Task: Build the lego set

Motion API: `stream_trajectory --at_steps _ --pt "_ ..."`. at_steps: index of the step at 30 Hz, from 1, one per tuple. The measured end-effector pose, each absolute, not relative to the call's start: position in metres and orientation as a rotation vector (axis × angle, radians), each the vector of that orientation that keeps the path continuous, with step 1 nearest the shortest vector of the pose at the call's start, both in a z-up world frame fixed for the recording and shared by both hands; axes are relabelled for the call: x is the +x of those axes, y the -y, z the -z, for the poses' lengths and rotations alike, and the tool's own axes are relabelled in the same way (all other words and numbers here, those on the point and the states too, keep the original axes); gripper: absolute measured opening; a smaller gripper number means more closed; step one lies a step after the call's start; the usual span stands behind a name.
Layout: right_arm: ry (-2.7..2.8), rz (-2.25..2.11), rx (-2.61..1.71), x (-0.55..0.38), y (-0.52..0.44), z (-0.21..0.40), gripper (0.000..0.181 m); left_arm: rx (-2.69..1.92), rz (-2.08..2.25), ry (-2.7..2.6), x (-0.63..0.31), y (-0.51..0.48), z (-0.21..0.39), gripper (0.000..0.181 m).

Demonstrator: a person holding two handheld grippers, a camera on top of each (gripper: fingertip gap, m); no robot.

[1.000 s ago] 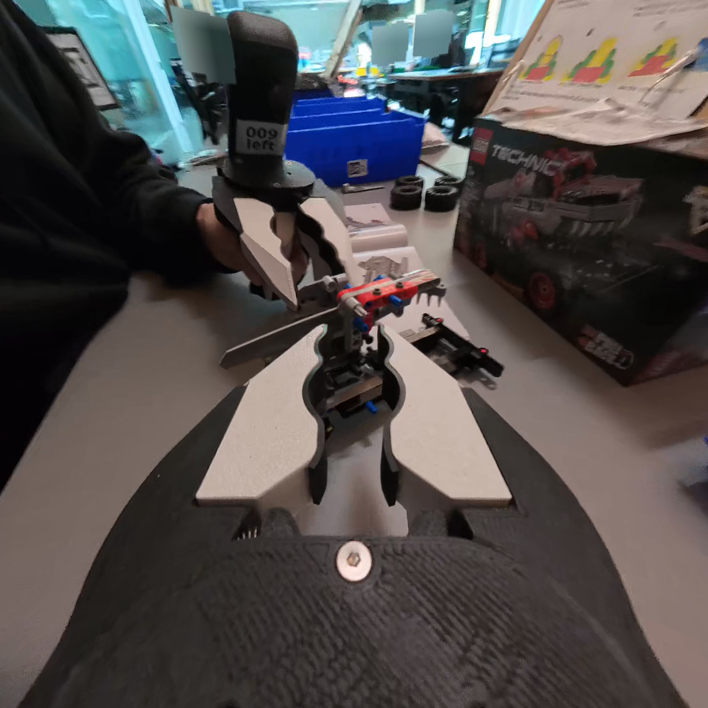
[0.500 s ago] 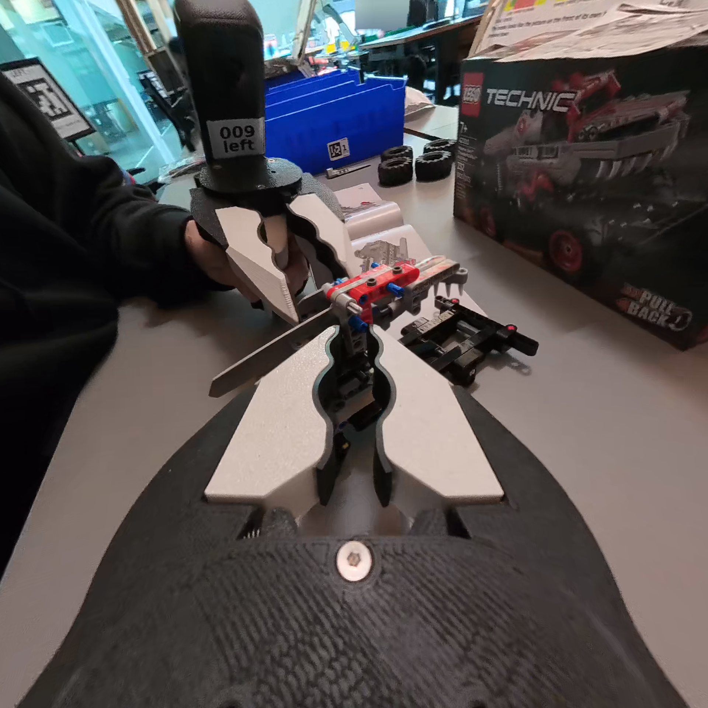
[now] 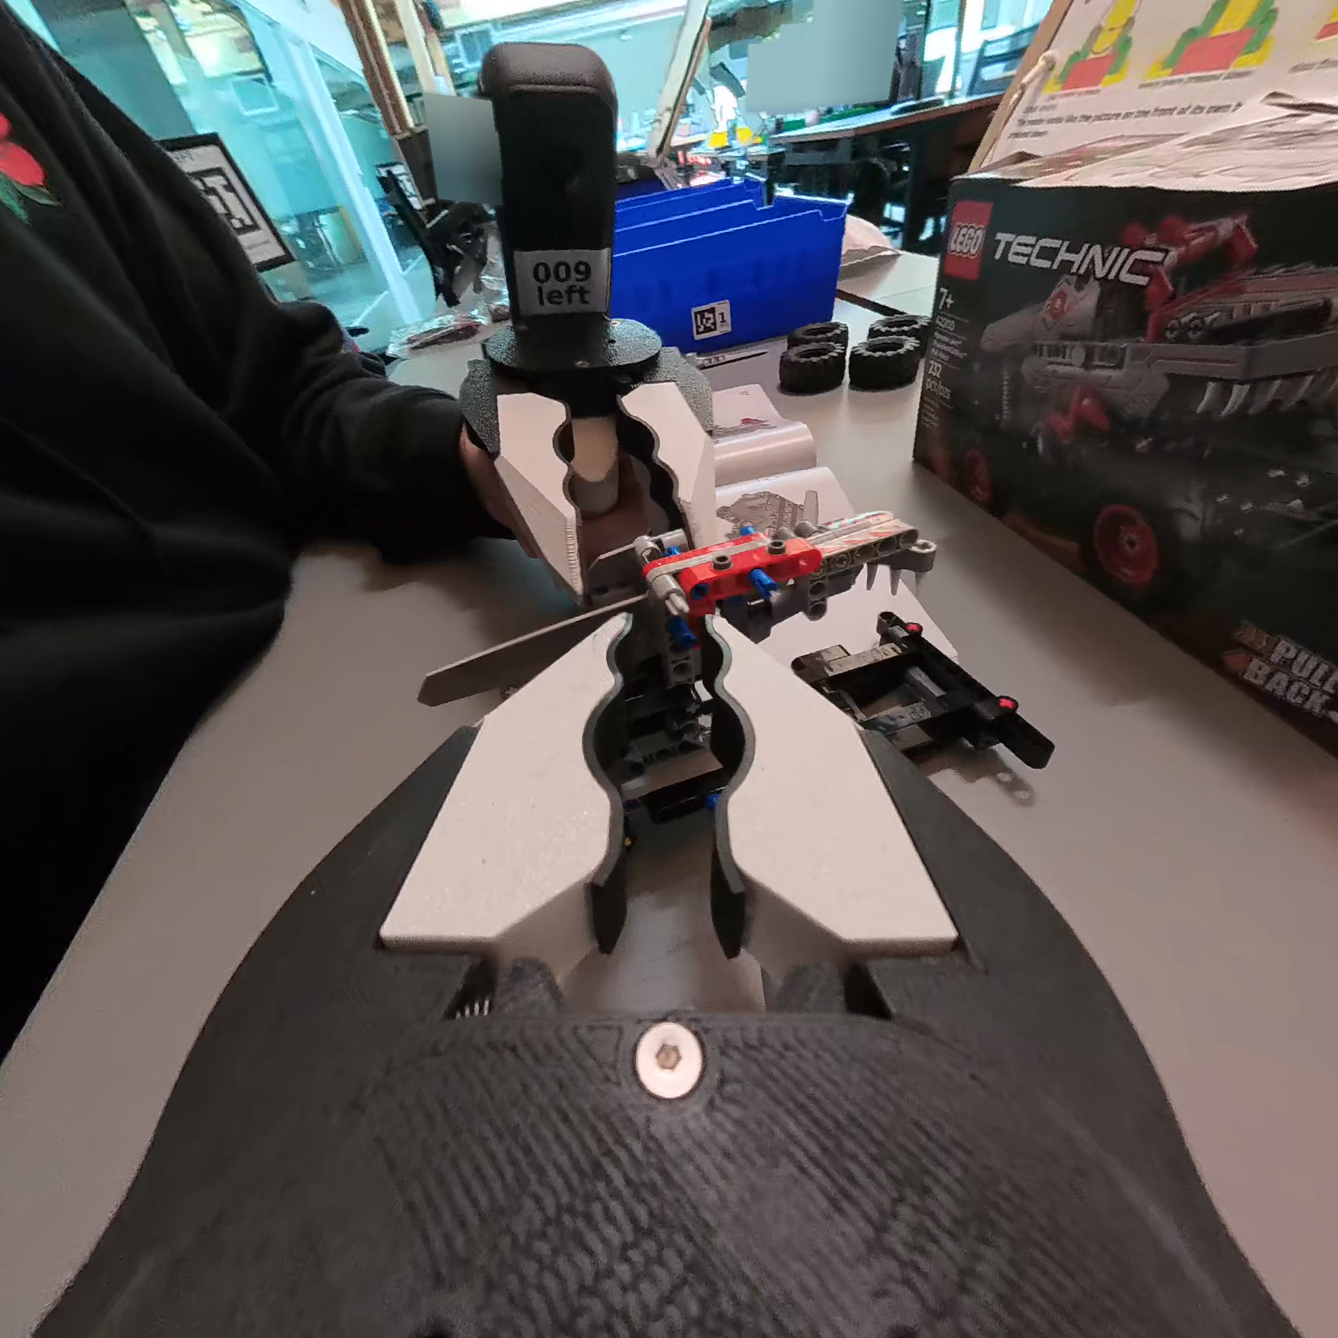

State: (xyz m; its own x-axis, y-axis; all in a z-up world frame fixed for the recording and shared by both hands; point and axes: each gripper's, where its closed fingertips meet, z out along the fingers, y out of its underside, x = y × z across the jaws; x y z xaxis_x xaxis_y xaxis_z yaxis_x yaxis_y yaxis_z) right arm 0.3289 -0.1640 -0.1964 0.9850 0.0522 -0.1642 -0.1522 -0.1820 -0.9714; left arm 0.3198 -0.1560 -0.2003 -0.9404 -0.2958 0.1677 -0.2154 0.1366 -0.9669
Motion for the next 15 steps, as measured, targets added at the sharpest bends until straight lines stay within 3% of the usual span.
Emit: stream_trajectory --at_steps 15 --pt "0.029 -0.200 -1.757 0.336 0.158 0.197 0.017 -0.529 1.953 -2.299 0.324 0.154 0.199 0.030"
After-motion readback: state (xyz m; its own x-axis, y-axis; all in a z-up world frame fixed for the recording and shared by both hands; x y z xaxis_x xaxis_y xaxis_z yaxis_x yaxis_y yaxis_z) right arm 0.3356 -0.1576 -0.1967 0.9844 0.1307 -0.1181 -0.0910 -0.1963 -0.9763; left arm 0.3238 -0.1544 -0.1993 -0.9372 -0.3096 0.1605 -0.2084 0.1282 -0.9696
